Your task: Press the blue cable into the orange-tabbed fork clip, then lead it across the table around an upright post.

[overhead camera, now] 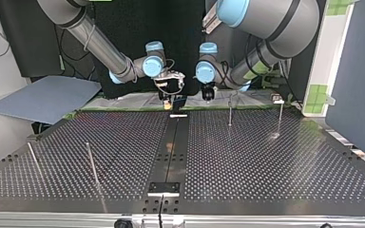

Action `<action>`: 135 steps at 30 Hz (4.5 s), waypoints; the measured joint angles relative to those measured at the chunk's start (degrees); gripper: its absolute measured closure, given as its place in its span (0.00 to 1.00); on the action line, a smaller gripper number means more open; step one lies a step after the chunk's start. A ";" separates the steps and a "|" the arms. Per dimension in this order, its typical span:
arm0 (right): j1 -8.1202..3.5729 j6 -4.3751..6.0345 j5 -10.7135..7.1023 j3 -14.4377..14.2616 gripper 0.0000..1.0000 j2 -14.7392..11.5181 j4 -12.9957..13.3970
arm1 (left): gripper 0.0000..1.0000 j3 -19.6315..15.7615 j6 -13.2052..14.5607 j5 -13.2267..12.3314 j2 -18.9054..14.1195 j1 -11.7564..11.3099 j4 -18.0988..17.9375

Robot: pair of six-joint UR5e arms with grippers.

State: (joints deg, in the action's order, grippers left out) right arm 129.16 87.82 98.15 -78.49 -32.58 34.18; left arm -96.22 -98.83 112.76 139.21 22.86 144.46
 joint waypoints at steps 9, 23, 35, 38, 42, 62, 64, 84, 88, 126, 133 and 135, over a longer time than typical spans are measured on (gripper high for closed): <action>0.00 0.00 -0.05 0.00 1.00 0.00 -0.14 | 1.00 0.00 1.00 1.97 -0.45 0.54 1.00; -0.17 -0.80 0.62 1.42 1.00 -0.89 -4.70 | 1.00 -0.39 1.09 3.87 -7.21 3.23 6.14; 0.21 -0.76 0.87 1.50 1.00 -6.85 -8.34 | 1.00 -0.44 1.10 5.80 -13.85 5.23 8.70; 0.21 -0.63 0.84 1.51 1.00 -8.48 -9.40 | 1.00 -0.44 1.08 6.02 -15.59 5.64 8.98; -0.05 -0.32 0.84 1.51 1.00 -10.60 -10.84 | 1.00 -0.44 1.01 6.19 -17.72 6.03 9.79; -0.29 -0.14 0.12 3.91 1.00 -21.28 -16.84 | 1.00 -0.44 0.36 8.76 -29.06 6.28 11.69; -0.29 -0.18 -0.01 4.46 1.00 -22.29 -17.70 | 1.00 -0.37 0.27 8.71 -30.00 6.15 11.62; -0.63 -0.53 -0.14 9.02 1.00 -32.29 -24.71 | 1.00 5.80 -1.46 8.62 -33.17 6.06 15.71; -1.08 -0.53 -0.10 9.35 1.00 -34.45 -25.75 | 1.00 7.96 -1.52 8.69 -33.17 6.30 17.41; -9.81 0.15 0.52 9.55 1.00 -41.97 -30.86 | 1.00 28.57 -1.48 3.03 -24.80 13.13 36.67; -12.13 0.03 0.41 9.49 1.00 -42.08 -31.39 | 1.00 32.34 -2.44 2.80 -21.81 14.09 37.81; -12.71 0.06 0.37 9.47 1.00 -42.08 -31.47 | 1.00 33.54 -2.68 2.45 -21.30 14.25 37.88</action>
State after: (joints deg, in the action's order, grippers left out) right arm 116.45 87.88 98.52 -69.03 -74.66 2.71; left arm -62.68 -101.51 115.21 117.90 37.11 182.34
